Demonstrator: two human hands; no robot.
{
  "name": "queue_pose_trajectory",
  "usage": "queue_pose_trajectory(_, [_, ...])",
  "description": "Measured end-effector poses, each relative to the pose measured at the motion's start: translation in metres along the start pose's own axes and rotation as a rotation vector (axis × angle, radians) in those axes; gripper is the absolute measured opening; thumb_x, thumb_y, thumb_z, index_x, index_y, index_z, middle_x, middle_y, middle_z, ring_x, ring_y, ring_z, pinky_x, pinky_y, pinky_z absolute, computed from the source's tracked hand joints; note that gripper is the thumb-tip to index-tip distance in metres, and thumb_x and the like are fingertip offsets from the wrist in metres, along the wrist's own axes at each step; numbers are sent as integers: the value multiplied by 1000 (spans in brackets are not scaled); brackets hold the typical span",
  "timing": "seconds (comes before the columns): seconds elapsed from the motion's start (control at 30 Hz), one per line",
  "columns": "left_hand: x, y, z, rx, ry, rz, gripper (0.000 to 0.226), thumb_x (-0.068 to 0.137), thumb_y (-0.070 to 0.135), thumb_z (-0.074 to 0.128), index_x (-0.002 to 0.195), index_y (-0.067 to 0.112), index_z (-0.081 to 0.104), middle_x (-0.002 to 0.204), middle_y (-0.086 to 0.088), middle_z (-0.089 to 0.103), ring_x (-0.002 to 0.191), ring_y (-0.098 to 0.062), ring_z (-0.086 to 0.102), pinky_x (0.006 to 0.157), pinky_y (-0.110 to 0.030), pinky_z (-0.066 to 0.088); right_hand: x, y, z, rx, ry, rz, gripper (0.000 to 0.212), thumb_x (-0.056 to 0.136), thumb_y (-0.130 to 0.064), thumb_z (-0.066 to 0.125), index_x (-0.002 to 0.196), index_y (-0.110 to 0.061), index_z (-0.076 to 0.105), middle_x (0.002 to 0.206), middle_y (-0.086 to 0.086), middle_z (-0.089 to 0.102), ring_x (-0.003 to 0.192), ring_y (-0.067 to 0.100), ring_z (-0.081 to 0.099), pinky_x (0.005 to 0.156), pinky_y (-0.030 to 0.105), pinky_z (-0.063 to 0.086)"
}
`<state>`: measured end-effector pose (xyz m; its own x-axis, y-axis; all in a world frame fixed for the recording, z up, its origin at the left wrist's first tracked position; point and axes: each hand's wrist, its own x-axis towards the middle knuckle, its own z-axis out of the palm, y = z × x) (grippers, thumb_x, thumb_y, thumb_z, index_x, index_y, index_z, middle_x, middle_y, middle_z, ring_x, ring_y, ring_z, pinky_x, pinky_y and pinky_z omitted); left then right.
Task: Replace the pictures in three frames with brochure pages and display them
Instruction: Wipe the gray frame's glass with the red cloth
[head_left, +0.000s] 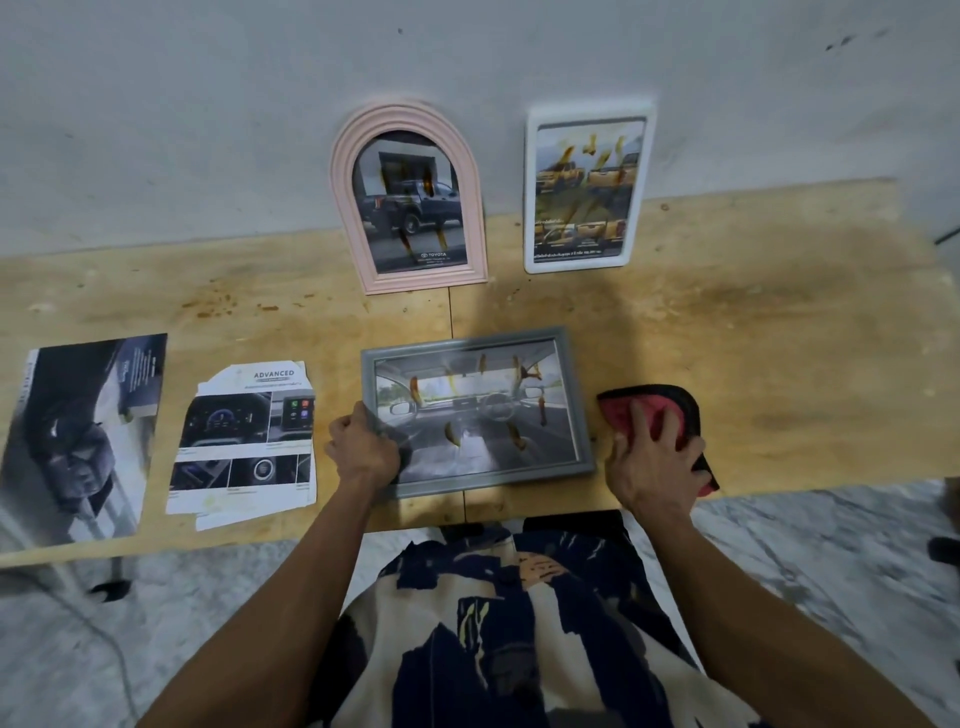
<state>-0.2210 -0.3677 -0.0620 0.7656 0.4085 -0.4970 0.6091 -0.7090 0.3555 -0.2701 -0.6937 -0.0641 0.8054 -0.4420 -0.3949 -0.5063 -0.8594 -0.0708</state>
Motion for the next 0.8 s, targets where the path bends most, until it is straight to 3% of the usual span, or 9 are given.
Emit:
queue_pose_trajectory(0.2, [2,-3,-3,5,-34,23,39,93,5,51,131,10,46,138,-24,37,119,-46,45,109,-44,37,10,5,2,28,55,-84,54,90,-10,50,142,-16,38,128,19,38,106,43,42,81,49,46])
queue_pose_trajectory(0.3, [3,-4,-3,-10,-45,14,45,95,7,52,138,10,44,141,-22,35,122,-45,44,111,-44,37,24,1,-7,255,51,-14,44,89,-5,50,132,-9,48,119,21,48,101,44,51,80,46,44])
queue_pose_trajectory(0.4, [3,-7,-3,-26,-45,19,48,95,8,53,142,9,42,142,-21,34,124,-44,42,110,-44,36,32,-5,-22,534,161,104,25,96,-9,43,117,-6,56,106,19,60,92,38,59,74,40,44])
queue_pose_trajectory(0.53, [6,-9,-2,-40,-28,38,49,95,9,53,143,8,43,142,-22,34,125,-44,42,110,-43,35,41,-13,-39,960,195,228,25,99,-15,40,109,-5,61,93,14,59,84,32,56,70,36,45])
queue_pose_trajectory(0.63, [7,-13,-2,-42,-18,72,43,95,11,54,138,11,47,138,-22,37,121,-44,45,107,-42,37,41,-25,-53,1501,34,369,13,83,-10,59,91,-4,67,82,17,59,68,35,56,42,26,40])
queue_pose_trajectory(0.8, [9,-23,-3,-77,-23,132,47,92,10,58,139,11,48,135,-21,39,118,-43,46,106,-41,39,16,-47,-76,2000,-324,445,30,87,-29,42,83,-12,67,74,6,60,54,21,55,47,19,32])
